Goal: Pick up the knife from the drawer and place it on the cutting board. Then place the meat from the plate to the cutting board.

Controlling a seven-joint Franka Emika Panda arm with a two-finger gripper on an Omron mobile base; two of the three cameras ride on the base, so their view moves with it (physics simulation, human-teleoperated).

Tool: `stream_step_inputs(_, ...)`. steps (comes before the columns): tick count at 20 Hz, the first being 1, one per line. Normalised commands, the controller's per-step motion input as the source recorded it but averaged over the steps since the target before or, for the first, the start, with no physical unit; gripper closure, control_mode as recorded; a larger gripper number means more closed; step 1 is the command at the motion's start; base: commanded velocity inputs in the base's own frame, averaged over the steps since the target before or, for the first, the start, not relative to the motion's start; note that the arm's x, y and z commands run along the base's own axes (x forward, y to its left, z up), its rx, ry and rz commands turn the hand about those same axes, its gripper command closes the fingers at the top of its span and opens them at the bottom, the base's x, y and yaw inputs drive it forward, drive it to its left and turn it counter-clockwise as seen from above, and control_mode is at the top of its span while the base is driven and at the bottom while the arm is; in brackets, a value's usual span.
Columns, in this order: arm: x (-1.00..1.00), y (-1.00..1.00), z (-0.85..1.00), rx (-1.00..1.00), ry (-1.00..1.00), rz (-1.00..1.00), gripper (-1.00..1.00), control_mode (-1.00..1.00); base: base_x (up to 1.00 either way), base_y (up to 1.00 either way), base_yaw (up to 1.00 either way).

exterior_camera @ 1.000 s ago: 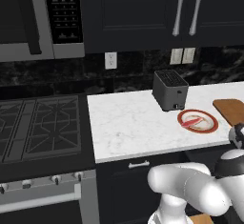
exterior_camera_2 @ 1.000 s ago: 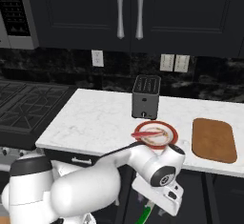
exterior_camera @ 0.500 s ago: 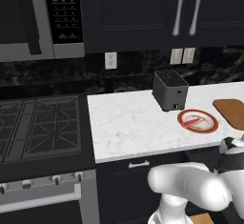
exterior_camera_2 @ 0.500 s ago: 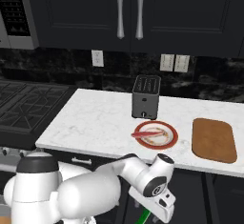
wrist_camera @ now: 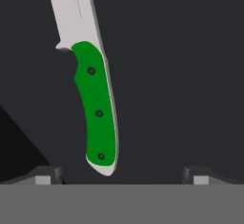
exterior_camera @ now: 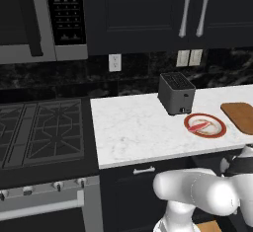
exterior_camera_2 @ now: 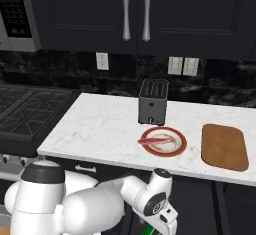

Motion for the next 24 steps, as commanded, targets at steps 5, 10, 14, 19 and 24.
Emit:
stream_step_inputs(5,0.05,0.0,-0.09,0.0,0.0,0.0,-1.0,-1.0,0.0,0.0,0.0)
stream_step_inputs(10,0.05,0.0,-0.2,0.0,0.0,0.02,-1.0,-1.0,0.0,0.0,0.0)
stream_step_inputs(14,0.12,0.0,-0.21,0.0,0.0,0.02,-1.0,-1.0,0.0,0.0,0.0)
stream_step_inputs(19,0.21,0.0,-0.14,0.0,0.0,0.05,-1.0,-1.0,0.0,0.0,0.0)
stream_step_inputs(24,0.0,0.0,-0.22,0.01,0.0,0.06,-1.0,-1.0,0.0,0.0,0.0)
